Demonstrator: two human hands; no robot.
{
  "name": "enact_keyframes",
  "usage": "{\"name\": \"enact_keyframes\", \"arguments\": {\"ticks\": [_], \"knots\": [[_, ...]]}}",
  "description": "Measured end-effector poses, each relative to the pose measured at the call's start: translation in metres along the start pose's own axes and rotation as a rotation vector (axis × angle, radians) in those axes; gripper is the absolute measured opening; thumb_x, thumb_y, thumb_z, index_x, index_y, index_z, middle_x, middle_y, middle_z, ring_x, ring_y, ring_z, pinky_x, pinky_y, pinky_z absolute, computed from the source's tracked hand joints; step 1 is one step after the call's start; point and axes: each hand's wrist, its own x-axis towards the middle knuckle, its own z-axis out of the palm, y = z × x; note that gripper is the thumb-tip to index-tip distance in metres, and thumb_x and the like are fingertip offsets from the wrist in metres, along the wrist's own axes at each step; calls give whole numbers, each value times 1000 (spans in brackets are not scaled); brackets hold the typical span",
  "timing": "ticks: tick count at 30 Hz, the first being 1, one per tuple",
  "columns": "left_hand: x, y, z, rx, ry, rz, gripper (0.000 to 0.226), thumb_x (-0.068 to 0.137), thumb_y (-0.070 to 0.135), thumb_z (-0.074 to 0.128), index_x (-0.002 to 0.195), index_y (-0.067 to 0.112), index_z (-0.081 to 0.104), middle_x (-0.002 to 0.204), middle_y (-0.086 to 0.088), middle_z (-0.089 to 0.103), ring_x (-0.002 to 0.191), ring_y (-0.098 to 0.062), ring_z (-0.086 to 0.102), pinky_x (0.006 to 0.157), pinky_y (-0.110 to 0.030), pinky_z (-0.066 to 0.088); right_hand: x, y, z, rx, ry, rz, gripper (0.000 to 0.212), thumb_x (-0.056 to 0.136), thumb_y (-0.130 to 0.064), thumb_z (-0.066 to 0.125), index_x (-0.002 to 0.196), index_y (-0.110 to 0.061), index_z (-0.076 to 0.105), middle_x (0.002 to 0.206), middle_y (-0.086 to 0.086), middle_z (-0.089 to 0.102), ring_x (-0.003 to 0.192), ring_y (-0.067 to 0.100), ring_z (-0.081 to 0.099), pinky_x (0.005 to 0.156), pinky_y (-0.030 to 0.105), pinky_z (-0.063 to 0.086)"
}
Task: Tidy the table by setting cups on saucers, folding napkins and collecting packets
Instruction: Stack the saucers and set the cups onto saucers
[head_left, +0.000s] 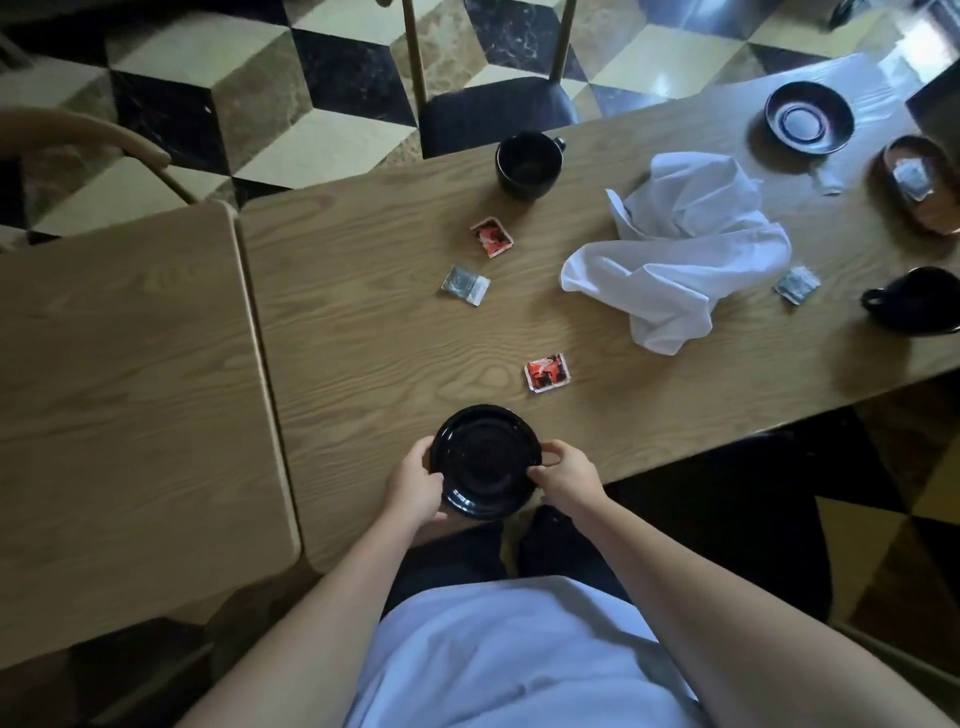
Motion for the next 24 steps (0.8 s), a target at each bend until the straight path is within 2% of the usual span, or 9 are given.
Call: {"name": "enact_keyframes", "arguments": {"ticks": [3, 5, 10, 12, 14, 18, 21, 24], "knots": [[0, 5, -2, 22, -29, 12, 54, 89, -5, 42, 109, 44, 52, 111, -8, 59, 91, -34, 68, 51, -34, 60, 2, -3, 2, 21, -19, 14, 48, 89, -11, 67, 136, -20, 59, 117, 9, 69, 101, 29, 70, 85, 46, 61], [0, 8, -4, 21, -40, 18, 53, 87, -8, 41, 99, 41, 54, 111, -12, 62, 89, -36, 70, 52, -33, 59, 3, -3, 2, 18, -23, 17, 45, 90, -8, 65, 133, -20, 60, 117, 9, 68, 100, 27, 69, 85, 45, 61], [-4, 28, 4, 67, -87, 65, 51, 86, -9, 44, 90, 40, 56, 105, -12, 63, 78, -33, 71, 51, -32, 59, 7, 8, -19, -1, 44, -13, 26, 88, -7, 65, 105, -27, 64, 98, 0, 67, 83, 19, 70, 76, 42, 62], [-4, 41, 17, 79, -106, 81, 54, 87, -9, 43, 89, 43, 56, 102, -11, 63, 73, -32, 72, 50, -32, 58, 8, 14, -37, 8, 61, -37, 24, 87, -9, 67, 101, -29, 64, 95, -2, 67, 79, 16, 69, 69, 37, 61], [-5, 56, 36, 94, -137, 101, 55, 86, -10, 43, 89, 43, 56, 97, -12, 65, 68, -30, 73, 51, -33, 59, 11, 23, -60, 24, 83, -46, 23, 86, -9, 67, 100, -27, 66, 94, 0, 69, 77, 14, 69, 66, 33, 59], [-9, 88, 85, 159, -150, 141, 54, 86, -11, 43, 100, 40, 55, 98, -13, 62, 64, -27, 69, 47, -28, 56, 19, 48, -110, 103, 115, -15, 24, 84, -6, 65, 99, -24, 68, 82, 3, 72, 71, 20, 73, 68, 43, 63], [-13, 109, 127, 206, -182, 136, 52, 88, -10, 46, 110, 37, 53, 100, -14, 62, 64, -27, 68, 48, -28, 56, 23, 69, -151, 154, 143, 17, 25, 85, -7, 66, 95, -30, 66, 79, 0, 72, 63, 12, 72, 57, 32, 62], [-15, 128, 170, 250, -224, 127, 53, 88, -9, 46, 123, 30, 53, 102, -16, 66, 58, -24, 67, 52, -32, 58, 30, 91, -190, 203, 171, 33, 27, 87, -6, 65, 103, -27, 68, 89, 3, 72, 73, 16, 73, 58, 31, 60]]}}
